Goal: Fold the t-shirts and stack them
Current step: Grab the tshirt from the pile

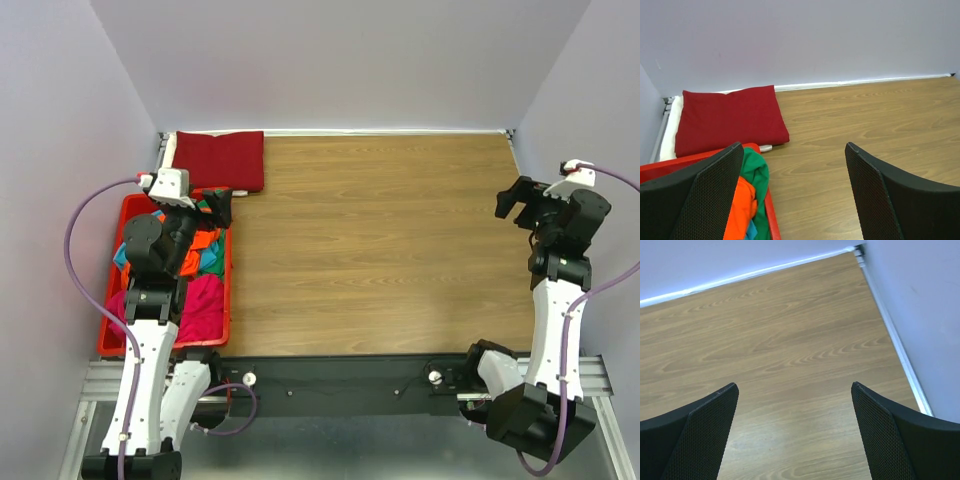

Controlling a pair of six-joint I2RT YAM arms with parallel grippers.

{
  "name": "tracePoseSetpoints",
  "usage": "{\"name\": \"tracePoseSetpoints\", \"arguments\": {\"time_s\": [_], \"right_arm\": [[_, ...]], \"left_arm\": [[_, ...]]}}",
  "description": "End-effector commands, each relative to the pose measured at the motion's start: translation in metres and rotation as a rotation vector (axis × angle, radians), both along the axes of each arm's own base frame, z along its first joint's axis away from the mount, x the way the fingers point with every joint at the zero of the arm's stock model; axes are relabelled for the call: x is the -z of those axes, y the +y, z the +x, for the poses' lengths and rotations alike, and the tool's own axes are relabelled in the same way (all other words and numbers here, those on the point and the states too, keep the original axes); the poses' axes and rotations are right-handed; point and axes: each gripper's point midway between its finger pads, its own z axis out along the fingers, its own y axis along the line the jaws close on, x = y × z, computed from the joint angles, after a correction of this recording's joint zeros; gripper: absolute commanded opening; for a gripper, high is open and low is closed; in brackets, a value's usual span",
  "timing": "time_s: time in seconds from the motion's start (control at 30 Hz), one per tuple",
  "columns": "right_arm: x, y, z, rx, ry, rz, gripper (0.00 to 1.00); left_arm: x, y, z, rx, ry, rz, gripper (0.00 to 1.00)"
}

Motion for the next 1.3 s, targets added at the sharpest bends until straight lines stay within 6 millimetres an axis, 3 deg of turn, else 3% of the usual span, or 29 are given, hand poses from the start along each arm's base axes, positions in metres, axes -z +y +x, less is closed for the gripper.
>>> {"name": "tracePoseSetpoints", "arguments": {"time_s": [0.0, 0.03, 0.1, 0.17, 0.23, 0.37, 0.5, 0.53, 0.7, 0.93, 1.07, 1.1, 1.13, 1.2, 1.27], "right_arm": [[0.000, 0.021, 0.005, -0.150, -0.025, -0.012, 1.00], [0.001, 0.030, 0.006, -0.218, -0.025, -0.019, 1.00], [0.009, 0.076, -0.003, -0.563, -0.030, -0.078, 1.00], [0.021, 0.120, -0.026, -0.884, -0.046, -0.028, 1.00], [0.027, 0.130, -0.031, -0.963, -0.059, 0.018, 1.00], [0.047, 0.128, -0.027, -0.979, -0.027, 0.046, 1.00], [0.065, 0.123, -0.025, -0.947, 0.016, 0.049, 1.00], [0.067, 0.121, -0.024, -0.930, 0.029, 0.055, 1.00], [0.073, 0.107, -0.015, -0.832, 0.084, 0.039, 1.00], [0.074, 0.104, -0.014, -0.810, 0.099, 0.055, 1.00], [0.073, 0.104, -0.014, -0.802, 0.099, 0.050, 1.00], [0.074, 0.103, -0.014, -0.796, 0.103, 0.052, 1.00], [0.074, 0.103, -0.013, -0.795, 0.103, 0.050, 1.00], [0.075, 0.102, -0.013, -0.786, 0.108, 0.051, 1.00], [0.073, 0.102, -0.013, -0.787, 0.104, 0.048, 1.00]], "left_arm": [[0.005, -0.006, -0.006, 0.027, 0.021, -0.058, 0.90], [0.004, -0.005, -0.006, 0.014, 0.023, -0.073, 0.90], [0.005, -0.006, -0.006, 0.013, 0.047, -0.117, 0.93], [0.006, -0.014, -0.008, 0.052, 0.071, -0.162, 0.95], [0.009, -0.024, -0.010, 0.104, 0.100, -0.202, 0.95], [0.020, -0.020, -0.009, 0.060, 0.164, -0.272, 0.95], [0.036, 0.025, -0.002, -0.233, 0.224, -0.332, 0.95], [0.040, 0.046, 0.000, -0.363, 0.232, -0.370, 0.92], [0.091, 0.078, -0.002, -0.621, 0.400, -0.406, 0.70], [0.146, 0.100, 0.008, -0.795, 0.504, -0.382, 0.70], [0.169, 0.094, 0.038, -0.777, 0.542, -0.397, 0.65], [0.173, 0.101, 0.044, -0.792, 0.549, -0.414, 0.63], [0.190, 0.101, 0.051, -0.803, 0.602, -0.417, 0.62], [0.193, 0.101, 0.065, -0.804, 0.597, -0.430, 0.62], [0.209, 0.102, 0.075, -0.808, 0.634, -0.426, 0.63]]}}
